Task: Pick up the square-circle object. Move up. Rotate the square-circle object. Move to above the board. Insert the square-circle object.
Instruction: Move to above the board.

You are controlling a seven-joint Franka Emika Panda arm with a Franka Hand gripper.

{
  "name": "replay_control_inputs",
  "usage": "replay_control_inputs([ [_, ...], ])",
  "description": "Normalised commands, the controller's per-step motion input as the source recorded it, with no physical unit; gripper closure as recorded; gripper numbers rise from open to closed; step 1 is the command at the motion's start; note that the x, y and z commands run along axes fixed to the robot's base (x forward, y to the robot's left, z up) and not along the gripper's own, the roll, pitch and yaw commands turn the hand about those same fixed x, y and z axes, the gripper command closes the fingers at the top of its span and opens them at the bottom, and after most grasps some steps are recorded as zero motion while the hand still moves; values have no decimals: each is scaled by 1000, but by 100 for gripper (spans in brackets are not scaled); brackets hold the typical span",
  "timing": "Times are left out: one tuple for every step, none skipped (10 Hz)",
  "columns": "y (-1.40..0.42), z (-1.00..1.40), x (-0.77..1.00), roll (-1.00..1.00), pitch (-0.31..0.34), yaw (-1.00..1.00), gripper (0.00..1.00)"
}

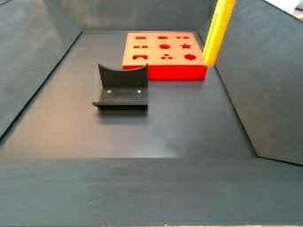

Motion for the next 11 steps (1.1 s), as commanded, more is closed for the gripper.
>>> replay_control_inputs([
  [44,177,-2,-14,91,-44,100],
  [-1000,150,222,-4,80,1000,100],
  [-1000,150,221,-1,81,1000,100],
  [-1000,157,221,-2,86,1000,100],
  [-1000,160,222,-8,86,1000,100],
  [-1000,160,225,-12,89,1000,100],
  [-1000,161,232,-15,94,1000,100],
  [-1000,162,238,-18,101,1000,100],
  [-1000,165,245,-23,108,1000,100],
  [-1000,166,254,-24,116,1000,100],
  [-1000,168,263,-24,124,1000,100],
])
